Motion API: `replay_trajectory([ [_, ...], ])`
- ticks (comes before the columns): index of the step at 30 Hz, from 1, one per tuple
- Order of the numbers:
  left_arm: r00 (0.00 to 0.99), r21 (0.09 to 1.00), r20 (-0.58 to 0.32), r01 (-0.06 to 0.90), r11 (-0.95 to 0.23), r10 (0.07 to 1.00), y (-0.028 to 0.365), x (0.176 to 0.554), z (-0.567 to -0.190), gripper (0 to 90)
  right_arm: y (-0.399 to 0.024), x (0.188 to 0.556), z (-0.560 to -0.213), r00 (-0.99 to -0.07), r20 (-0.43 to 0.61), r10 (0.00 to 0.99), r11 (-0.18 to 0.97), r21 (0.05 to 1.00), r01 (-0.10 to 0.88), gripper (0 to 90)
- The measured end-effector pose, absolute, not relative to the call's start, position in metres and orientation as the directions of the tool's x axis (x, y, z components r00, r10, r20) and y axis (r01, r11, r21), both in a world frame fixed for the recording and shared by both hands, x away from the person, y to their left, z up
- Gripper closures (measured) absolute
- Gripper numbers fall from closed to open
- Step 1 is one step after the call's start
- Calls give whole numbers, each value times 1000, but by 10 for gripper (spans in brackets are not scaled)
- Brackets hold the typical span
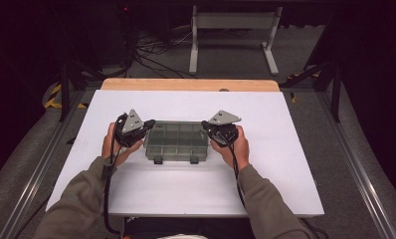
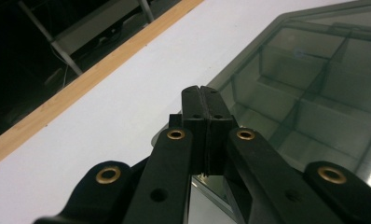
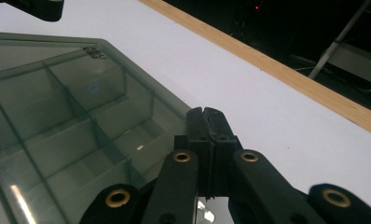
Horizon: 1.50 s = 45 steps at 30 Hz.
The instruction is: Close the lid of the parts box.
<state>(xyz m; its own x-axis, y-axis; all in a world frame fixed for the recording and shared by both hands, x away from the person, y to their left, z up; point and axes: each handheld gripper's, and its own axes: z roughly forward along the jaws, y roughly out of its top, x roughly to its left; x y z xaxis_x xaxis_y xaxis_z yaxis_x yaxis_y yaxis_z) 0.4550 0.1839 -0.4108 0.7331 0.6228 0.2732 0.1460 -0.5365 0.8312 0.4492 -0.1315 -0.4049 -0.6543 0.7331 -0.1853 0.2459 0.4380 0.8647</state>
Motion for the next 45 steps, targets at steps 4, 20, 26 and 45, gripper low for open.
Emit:
replay_trajectory([
  [4, 748, 822, 277, 141, -552, 603, 183, 450, -415, 897, -132, 444, -409, -670, -185, 719, 451, 858, 247, 900],
  [20, 780, 795, 283, 134, -592, 558, 181, 435, -426, 895, -133, 430, -417, -712, -185, 677, 490, 835, 249, 900],
  [26, 786, 791, 275, 143, -595, 554, 183, 432, -429, 894, -133, 426, -419, -720, -186, 668, 499, 830, 249, 900],
  [45, 794, 785, 264, 154, -601, 548, 187, 425, -435, 892, -131, 417, -426, -741, -199, 641, 527, 816, 236, 900],
])
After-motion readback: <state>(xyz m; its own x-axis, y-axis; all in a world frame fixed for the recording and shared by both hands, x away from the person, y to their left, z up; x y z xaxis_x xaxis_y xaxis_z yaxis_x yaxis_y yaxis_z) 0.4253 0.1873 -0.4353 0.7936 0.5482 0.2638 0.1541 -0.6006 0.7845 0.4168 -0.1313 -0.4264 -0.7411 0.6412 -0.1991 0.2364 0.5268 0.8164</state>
